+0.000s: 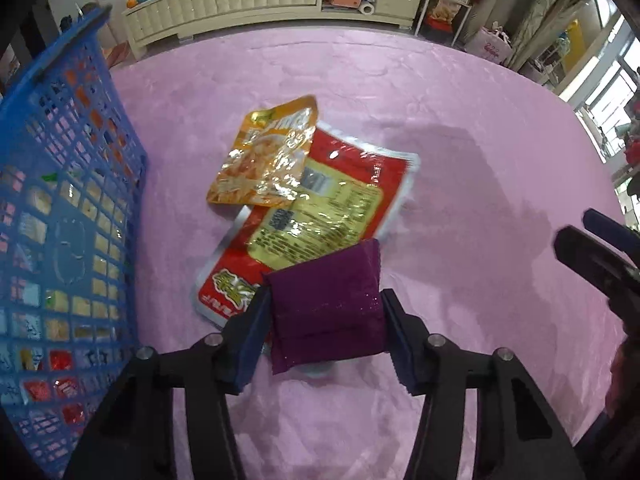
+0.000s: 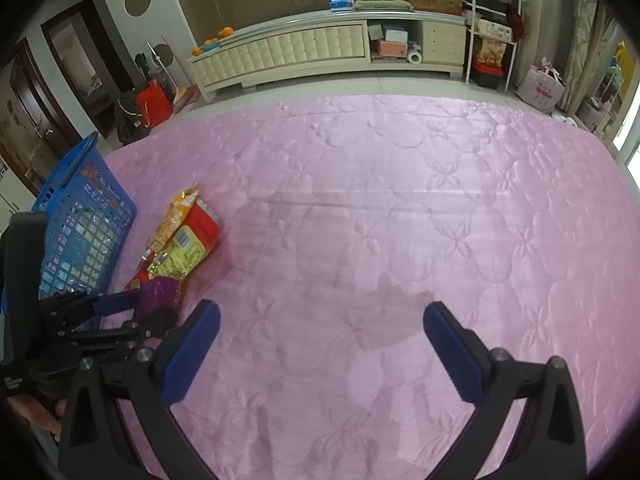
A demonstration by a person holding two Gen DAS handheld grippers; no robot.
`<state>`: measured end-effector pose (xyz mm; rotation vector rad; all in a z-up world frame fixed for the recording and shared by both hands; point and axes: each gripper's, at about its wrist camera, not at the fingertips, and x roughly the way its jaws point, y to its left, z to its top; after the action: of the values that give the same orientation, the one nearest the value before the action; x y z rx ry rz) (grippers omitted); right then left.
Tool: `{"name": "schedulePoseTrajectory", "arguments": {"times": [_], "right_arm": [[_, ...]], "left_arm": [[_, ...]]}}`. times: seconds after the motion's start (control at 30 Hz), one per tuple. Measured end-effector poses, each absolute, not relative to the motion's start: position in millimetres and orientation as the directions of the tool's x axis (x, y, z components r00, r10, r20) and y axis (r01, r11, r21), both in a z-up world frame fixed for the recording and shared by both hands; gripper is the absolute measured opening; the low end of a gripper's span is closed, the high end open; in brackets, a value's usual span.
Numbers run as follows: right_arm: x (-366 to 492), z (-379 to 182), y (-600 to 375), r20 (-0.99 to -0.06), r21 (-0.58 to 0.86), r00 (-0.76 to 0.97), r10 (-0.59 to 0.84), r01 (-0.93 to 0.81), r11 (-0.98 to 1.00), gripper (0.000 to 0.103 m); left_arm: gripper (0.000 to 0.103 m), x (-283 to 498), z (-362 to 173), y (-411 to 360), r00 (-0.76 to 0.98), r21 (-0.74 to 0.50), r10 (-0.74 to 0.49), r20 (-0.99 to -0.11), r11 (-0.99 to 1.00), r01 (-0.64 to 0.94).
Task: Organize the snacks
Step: 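Carry the purple pack over the basket with the left gripper while the right gripper grasps the yellow-red bag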
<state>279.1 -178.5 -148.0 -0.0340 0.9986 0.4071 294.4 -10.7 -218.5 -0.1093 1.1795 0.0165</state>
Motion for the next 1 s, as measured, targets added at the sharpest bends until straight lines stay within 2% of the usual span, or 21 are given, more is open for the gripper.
{"name": "schedulePoseTrajectory", "arguments": {"times": [0.3,0.5,0.67,1.0], "right_arm": [[283,-148,-177,-0.832,0.239,0.419,0.365,-0.323,0.916,0.103],[288,-145,-160,-0.839,0.300,0.361,0.408,-0.318,0.899,0.103],[295,-150,-125,-0.841,0.375,0.281,0.462,-0.313,0.873,0.103],[308,-169,-66,-0.861,0.406,0.198,0.469,-0.287,0.868,0.102]], "left_arm": [[0.052,278,-147,-27,0.518,-0.048,-0.048,-0.854,0.999,0.013],[0.052,264,-106,-7,0.594,-0.026,-0.021,-0.804,1.000,0.001],[0.052,251,-94,36,0.617,-0.014,0.028,-0.786,0.998,-0.063],[0.052,221,-99,114,0.597,0.000,0.116,-0.794,0.982,-0.190]]}}
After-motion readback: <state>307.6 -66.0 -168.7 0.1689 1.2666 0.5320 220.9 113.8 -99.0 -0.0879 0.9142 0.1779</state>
